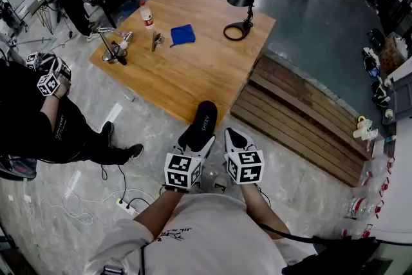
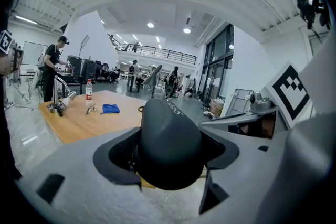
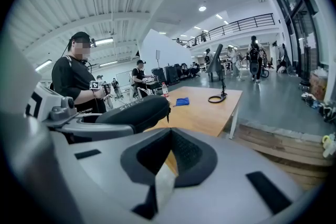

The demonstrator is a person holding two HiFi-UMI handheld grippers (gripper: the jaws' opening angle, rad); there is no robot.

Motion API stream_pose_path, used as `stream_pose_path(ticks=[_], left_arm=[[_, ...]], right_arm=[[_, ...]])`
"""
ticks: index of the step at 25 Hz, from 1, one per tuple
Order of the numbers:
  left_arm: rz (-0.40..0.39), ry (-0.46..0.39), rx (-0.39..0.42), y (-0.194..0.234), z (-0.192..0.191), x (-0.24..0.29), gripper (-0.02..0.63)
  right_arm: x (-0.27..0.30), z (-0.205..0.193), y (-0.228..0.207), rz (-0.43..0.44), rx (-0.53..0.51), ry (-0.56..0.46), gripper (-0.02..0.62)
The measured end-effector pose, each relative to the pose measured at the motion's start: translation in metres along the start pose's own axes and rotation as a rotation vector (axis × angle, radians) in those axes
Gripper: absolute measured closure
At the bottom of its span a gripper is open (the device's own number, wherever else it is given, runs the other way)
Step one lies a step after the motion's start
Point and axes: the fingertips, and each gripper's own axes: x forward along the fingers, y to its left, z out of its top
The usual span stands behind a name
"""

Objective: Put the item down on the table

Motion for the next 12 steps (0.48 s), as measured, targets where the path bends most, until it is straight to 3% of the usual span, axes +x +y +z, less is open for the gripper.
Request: stream_pose_path(ticks=[7, 12], left_arm=[[0.034, 0.042, -0.018, 0.028, -0.011, 0.035, 0.268], [0.057, 0.037, 0.015, 0.068, -0.004, 0.073, 0.268]], right_arm=[[0.040, 0.008, -0.018, 0.036, -0.041, 0.038, 0.591], [0.084, 0.018, -0.038, 0.036, -0.041, 0.048, 0.591]])
